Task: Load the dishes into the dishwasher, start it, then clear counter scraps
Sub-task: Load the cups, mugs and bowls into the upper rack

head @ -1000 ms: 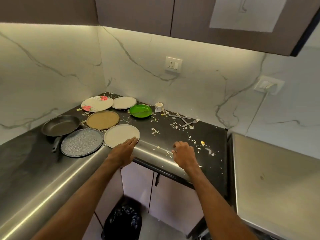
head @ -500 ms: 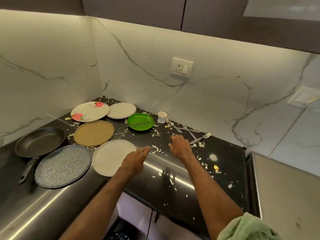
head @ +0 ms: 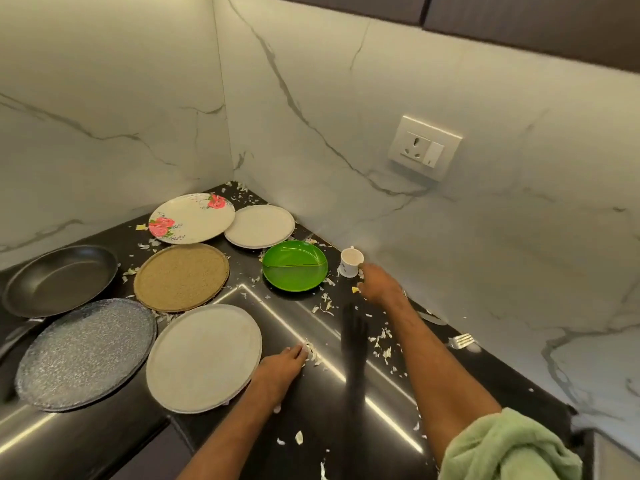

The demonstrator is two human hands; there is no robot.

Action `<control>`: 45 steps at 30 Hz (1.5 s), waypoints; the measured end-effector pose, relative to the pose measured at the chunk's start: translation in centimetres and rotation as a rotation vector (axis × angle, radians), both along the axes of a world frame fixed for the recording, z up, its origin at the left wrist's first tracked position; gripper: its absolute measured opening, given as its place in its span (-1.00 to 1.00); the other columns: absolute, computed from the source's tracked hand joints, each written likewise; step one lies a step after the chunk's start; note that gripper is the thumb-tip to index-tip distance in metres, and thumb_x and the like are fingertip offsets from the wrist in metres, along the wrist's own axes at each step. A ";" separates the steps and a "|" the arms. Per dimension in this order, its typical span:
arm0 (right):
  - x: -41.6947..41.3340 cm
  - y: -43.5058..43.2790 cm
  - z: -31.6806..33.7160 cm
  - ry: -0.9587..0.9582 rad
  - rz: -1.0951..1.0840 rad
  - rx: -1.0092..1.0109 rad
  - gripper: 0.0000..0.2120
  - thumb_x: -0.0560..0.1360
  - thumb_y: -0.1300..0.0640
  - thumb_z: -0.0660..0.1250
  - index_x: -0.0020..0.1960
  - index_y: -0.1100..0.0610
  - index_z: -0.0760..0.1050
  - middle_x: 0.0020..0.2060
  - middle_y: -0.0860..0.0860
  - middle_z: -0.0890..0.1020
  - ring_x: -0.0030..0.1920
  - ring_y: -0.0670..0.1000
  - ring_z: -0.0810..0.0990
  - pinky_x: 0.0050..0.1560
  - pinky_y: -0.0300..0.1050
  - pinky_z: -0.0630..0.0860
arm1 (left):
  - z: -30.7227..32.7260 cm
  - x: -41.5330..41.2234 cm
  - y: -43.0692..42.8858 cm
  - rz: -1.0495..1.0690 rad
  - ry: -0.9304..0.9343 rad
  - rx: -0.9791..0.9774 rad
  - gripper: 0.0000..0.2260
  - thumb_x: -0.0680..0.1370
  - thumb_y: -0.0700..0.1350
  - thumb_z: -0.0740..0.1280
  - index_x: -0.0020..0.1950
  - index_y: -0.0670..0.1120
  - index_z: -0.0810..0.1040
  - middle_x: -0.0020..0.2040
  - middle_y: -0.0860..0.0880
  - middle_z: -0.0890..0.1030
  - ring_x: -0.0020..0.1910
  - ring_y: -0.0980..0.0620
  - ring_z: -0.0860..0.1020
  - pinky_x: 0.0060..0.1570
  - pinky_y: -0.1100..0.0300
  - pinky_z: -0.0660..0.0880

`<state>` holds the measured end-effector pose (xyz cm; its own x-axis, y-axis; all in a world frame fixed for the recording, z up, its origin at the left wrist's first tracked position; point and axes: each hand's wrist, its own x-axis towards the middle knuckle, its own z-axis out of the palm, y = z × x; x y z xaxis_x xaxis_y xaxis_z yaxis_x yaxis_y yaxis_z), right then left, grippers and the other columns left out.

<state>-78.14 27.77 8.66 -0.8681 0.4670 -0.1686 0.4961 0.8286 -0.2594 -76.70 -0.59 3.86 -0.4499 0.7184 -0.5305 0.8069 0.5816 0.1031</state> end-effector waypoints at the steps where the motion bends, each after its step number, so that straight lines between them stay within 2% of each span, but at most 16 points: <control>1: -1.3 0.7 -0.4 0.010 0.021 0.016 -0.52 0.52 0.16 0.33 0.43 0.10 0.37 0.36 0.11 0.50 0.30 0.17 0.50 0.28 0.09 0.48 | -0.2 -0.1 0.2 0.006 -0.009 -0.012 0.19 0.27 -0.33 0.60 0.63 -0.08 -0.17 0.63 -0.07 -0.15 0.60 -0.12 0.02 0.46 -0.08 0.28; 4: -4.8 1.9 -1.2 0.033 0.064 0.009 -0.57 0.55 0.13 0.31 0.41 0.13 0.38 0.38 0.10 0.47 0.35 0.17 0.45 0.32 0.09 0.45 | -0.4 0.5 0.9 0.063 -0.017 -0.026 0.00 0.43 -0.41 0.44 0.62 -0.09 -0.20 0.63 -0.06 -0.19 0.60 -0.11 -0.02 0.45 -0.10 0.28; 6: -6.7 2.2 -2.1 0.023 0.095 -0.010 -0.71 0.56 0.08 0.30 0.26 0.12 0.45 0.28 0.12 0.52 0.30 0.19 0.50 0.26 0.09 0.48 | -0.4 1.2 1.2 0.069 0.007 -0.027 -0.11 0.50 -0.45 0.32 0.62 -0.10 -0.20 0.63 -0.06 -0.20 0.61 -0.10 -0.06 0.43 -0.12 0.31; 8: -7.6 2.1 -3.1 -0.046 0.102 -0.034 -0.76 0.57 0.08 0.28 0.20 0.14 0.44 0.20 0.15 0.55 0.24 0.22 0.54 0.20 0.07 0.50 | -0.8 1.3 1.3 0.069 0.022 -0.008 -0.10 0.50 -0.47 0.30 0.62 -0.09 -0.20 0.63 -0.04 -0.21 0.61 -0.08 -0.07 0.42 -0.12 0.33; 10: -7.5 1.7 -4.1 -0.090 0.059 -0.050 -0.71 0.59 0.07 0.24 0.28 0.16 0.40 0.21 0.18 0.56 0.22 0.26 0.55 0.19 0.08 0.48 | -0.7 1.0 1.2 0.073 0.016 0.008 -0.11 0.50 -0.48 0.29 0.63 -0.07 -0.19 0.63 -0.03 -0.21 0.61 -0.07 -0.07 0.43 -0.10 0.32; 13: -6.1 0.7 -5.4 -0.027 0.014 -0.049 -0.70 0.60 0.06 0.22 0.28 0.16 0.40 0.24 0.20 0.56 0.24 0.28 0.52 0.23 0.09 0.46 | -0.3 0.6 1.1 0.096 -0.009 0.016 -0.11 0.50 -0.47 0.29 0.63 -0.04 -0.18 0.63 -0.01 -0.21 0.61 -0.05 -0.05 0.44 -0.06 0.30; 18: -0.5 -3.2 -5.8 -0.030 0.035 -0.051 -0.72 0.56 0.20 0.24 0.26 0.19 0.45 0.20 0.17 0.59 0.17 0.24 0.58 0.15 0.04 0.50 | -0.1 0.9 0.8 0.107 -0.013 0.006 0.02 0.43 -0.44 0.42 0.63 -0.04 -0.20 0.63 -0.01 -0.21 0.61 -0.06 -0.04 0.43 -0.05 0.31; 21: 4.3 -7.2 -5.4 -0.023 0.021 -0.041 -0.74 0.58 0.19 0.23 0.26 0.19 0.44 0.20 0.15 0.59 0.13 0.24 0.61 0.12 0.08 0.51 | 0.3 1.5 0.7 0.119 0.003 0.019 -0.04 0.46 -0.44 0.38 0.63 -0.05 -0.19 0.63 -0.02 -0.19 0.61 -0.07 -0.03 0.44 -0.04 0.30; 25: 11.1 -12.6 -6.0 0.030 -0.043 -0.027 -0.68 0.59 0.16 0.22 0.33 0.19 0.38 0.26 0.10 0.53 0.08 0.22 0.64 0.03 0.11 0.53 | 0.2 1.8 -0.2 0.122 -0.005 0.025 0.05 0.38 -0.40 0.49 0.63 -0.07 -0.15 0.63 -0.03 -0.16 0.60 -0.08 0.00 0.47 0.01 0.26; 28: 15.6 -15.6 -7.0 0.049 -0.104 -0.034 -0.63 0.55 0.28 0.20 0.35 0.16 0.37 0.28 0.05 0.51 0.05 0.20 0.64 -0.06 0.08 0.51 | -0.2 2.1 -1.4 0.111 -0.020 0.049 -0.05 0.43 -0.38 0.45 0.63 -0.10 -0.09 0.64 -0.05 -0.13 0.60 -0.08 0.03 0.49 0.05 0.21; 32: 19.4 -18.0 -7.7 0.065 -0.131 -0.022 -0.59 0.51 0.30 0.19 0.34 0.11 0.38 0.24 0.01 0.54 0.04 0.13 0.64 -0.11 0.01 0.49 | -0.1 2.7 -3.2 0.121 -0.018 0.151 -0.15 0.48 -0.37 0.38 0.63 -0.14 -0.05 0.64 -0.08 -0.06 0.59 -0.06 0.08 0.50 0.11 0.17; 35: 21.5 -19.3 -7.1 0.125 -0.096 0.079 -0.52 0.46 0.35 0.20 0.34 0.06 0.44 0.28 -0.02 0.49 0.02 0.12 0.62 -0.13 0.03 0.48 | 0.2 4.1 -4.2 0.118 0.012 0.277 -0.23 0.54 -0.31 0.32 0.63 -0.13 -0.05 0.63 -0.06 -0.01 0.58 -0.03 0.10 0.49 0.11 0.20; 37: 22.8 -20.6 -6.5 0.249 -0.104 0.137 -0.53 0.39 0.38 0.30 0.22 0.02 0.55 0.13 -0.04 0.57 -0.16 0.08 0.64 -0.30 -0.03 0.48 | -0.1 5.2 -4.3 0.271 -0.097 0.489 -0.33 0.57 -0.25 0.32 0.61 -0.12 0.08 0.59 -0.07 0.18 0.54 -0.02 0.23 0.45 0.11 0.24; 39: 23.7 -22.2 -5.7 0.370 -0.109 0.180 -0.56 0.28 0.37 0.46 0.07 -0.01 0.62 -0.04 -0.08 0.61 -0.32 0.02 0.61 -0.45 -0.12 0.45 | 0.2 6.8 -4.6 0.534 -0.333 0.711 -0.49 0.60 -0.17 0.33 0.54 -0.12 0.28 0.42 -0.10 0.47 0.36 -0.04 0.47 0.31 0.11 0.39; 42: 24.9 -25.4 -4.5 0.565 -0.080 0.182 -0.60 0.24 0.30 0.57 0.03 0.02 0.65 -0.12 -0.08 0.65 -0.29 -0.05 0.63 -0.37 -0.24 0.50 | 2.4 10.4 -5.4 0.849 -0.952 0.811 -0.70 0.65 0.05 0.24 0.27 -0.09 0.56 0.06 -0.14 0.66 -0.03 -0.07 0.65 -0.12 0.06 0.61; 45: 26.1 -28.7 -4.2 0.689 -0.086 0.162 -0.64 0.33 0.28 0.56 0.10 0.09 0.64 -0.09 -0.03 0.69 -0.19 -0.05 0.67 -0.23 -0.23 0.62 | 3.5 13.0 -7.0 0.966 -1.317 0.742 -0.53 0.65 0.20 0.14 0.03 -0.10 0.71 0.02 -0.20 0.70 -0.03 -0.12 0.67 0.00 -0.09 0.59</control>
<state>-52.06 -0.90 4.49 -0.7109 0.5115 0.4827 0.3292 0.8485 -0.4143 -63.73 -7.58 7.35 -0.4026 0.7147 -0.5719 -0.5765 0.2873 0.7649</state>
